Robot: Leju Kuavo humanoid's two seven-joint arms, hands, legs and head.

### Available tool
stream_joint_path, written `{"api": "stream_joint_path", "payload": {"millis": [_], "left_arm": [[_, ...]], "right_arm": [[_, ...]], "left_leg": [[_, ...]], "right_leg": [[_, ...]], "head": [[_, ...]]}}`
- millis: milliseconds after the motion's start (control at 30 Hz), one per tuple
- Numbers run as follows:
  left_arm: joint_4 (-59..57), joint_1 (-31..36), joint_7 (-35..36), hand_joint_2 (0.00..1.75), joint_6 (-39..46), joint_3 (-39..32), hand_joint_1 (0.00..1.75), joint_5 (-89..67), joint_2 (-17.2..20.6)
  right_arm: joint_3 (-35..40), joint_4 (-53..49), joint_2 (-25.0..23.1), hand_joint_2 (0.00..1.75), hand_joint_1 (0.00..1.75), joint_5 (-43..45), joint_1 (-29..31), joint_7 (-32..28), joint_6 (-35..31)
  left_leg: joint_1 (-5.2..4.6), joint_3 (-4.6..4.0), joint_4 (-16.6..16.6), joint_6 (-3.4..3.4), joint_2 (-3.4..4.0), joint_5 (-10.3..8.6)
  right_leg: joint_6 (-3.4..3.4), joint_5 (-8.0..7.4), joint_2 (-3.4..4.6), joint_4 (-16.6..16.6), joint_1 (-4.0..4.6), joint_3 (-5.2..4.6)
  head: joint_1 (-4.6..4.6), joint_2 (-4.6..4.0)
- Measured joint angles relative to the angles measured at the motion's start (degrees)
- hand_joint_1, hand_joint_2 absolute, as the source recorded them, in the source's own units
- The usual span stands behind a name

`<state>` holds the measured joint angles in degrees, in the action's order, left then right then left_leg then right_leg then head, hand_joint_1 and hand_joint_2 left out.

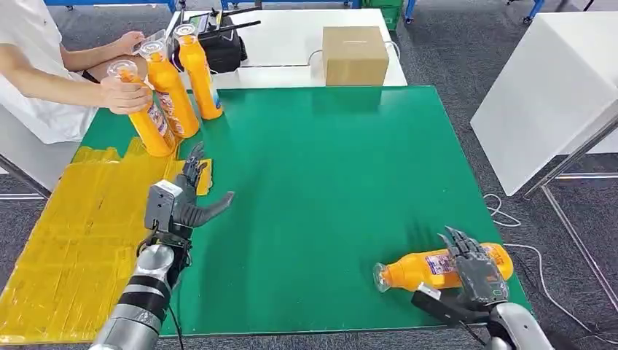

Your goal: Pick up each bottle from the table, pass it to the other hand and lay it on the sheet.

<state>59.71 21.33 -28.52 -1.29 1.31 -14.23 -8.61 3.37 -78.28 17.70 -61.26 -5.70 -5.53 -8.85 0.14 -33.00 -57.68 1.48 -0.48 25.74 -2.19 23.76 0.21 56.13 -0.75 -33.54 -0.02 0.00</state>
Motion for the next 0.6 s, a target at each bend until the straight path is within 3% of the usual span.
{"api": "stream_joint_path", "payload": {"millis": [233, 267, 300, 333, 367, 400, 467, 600], "left_arm": [[-0.6, 0.6, 0.1, 1.75, -0.4, 0.0, 0.00, 0.0, -0.2], [-0.9, 0.9, 0.1, 1.75, -0.5, 0.0, 0.00, 0.0, -0.2], [-1.1, 1.2, 0.1, 1.75, -0.6, 0.0, 0.00, 0.1, -0.2], [-1.5, 1.6, 0.1, 1.75, -0.8, 0.1, 0.00, 0.3, -0.2], [-2.1, 2.1, 0.1, 1.75, -0.9, 0.2, 0.00, 0.5, -0.2], [-2.5, 2.5, 0.0, 1.75, -1.0, 0.2, 0.00, 0.6, -0.3], [-3.3, 3.4, -0.2, 1.75, -1.0, 0.5, 0.00, 0.8, -0.3], [-4.7, 4.5, -0.4, 1.75, -1.0, 0.8, 0.00, 1.2, -0.5]], "right_arm": [[-0.5, 3.0, 1.4, 1.75, 0.00, 0.6, 2.6, -0.4, 3.4], [-0.7, 4.2, 2.2, 1.75, 0.17, 1.1, 3.6, -1.0, 5.0], [-0.7, 5.4, 2.9, 1.75, 0.68, 1.3, 4.7, -1.4, 6.4], [-0.6, 6.8, 3.7, 1.75, 0.68, 1.3, 6.0, -2.0, 7.6], [-0.5, 9.1, 4.6, 1.75, 1.34, 0.9, 7.7, -2.7, 8.7], [-0.3, 11.0, 5.1, 1.75, 1.54, 0.4, 9.2, -3.2, 9.2], [0.8, 15.3, 5.9, 1.75, 1.75, -0.6, 12.3, -4.0, 9.4], [3.4, 22.0, 6.5, 1.75, 1.75, -1.6, 17.8, -4.7, 9.6]], "left_leg": [[0.00, 0.04, 0.0, 0.00, 0.01, 0.00], [0.00, 0.07, 0.0, 0.00, 0.01, 0.00], [0.00, 0.14, 0.0, 0.00, 0.03, 0.00], [0.00, 0.23, 0.0, 0.00, 0.05, 0.00], [0.00, 0.33, 0.0, 0.00, 0.06, 0.01], [-0.01, 0.41, 0.0, 0.01, 0.06, 0.01], [-0.01, 0.47, 0.0, 0.01, 0.06, 0.01], [-0.02, 0.68, 0.0, 0.02, 0.17, 0.00]], "right_leg": [[0.00, 0.00, 0.01, 0.0, 0.00, 0.02], [0.00, 0.00, 0.01, 0.0, 0.00, 0.06], [0.00, 0.00, 0.02, 0.0, 0.00, 0.12], [-0.01, 0.00, 0.04, 0.0, 0.00, 0.21], [-0.01, -0.01, 0.05, 0.0, 0.00, 0.32], [-0.01, -0.01, 0.05, 0.0, 0.00, 0.41], [-0.08, -0.06, 0.05, -0.1, -0.01, 0.49], [-0.12, -0.10, 0.14, -0.1, -0.01, 0.63]], "head": [[-0.02, 0.00], [-0.02, 0.00], [-0.02, 0.00], [-0.02, 0.00], [-0.02, 0.00], [0.00, 0.00], [0.00, 0.00], [-0.02, 0.00]]}}
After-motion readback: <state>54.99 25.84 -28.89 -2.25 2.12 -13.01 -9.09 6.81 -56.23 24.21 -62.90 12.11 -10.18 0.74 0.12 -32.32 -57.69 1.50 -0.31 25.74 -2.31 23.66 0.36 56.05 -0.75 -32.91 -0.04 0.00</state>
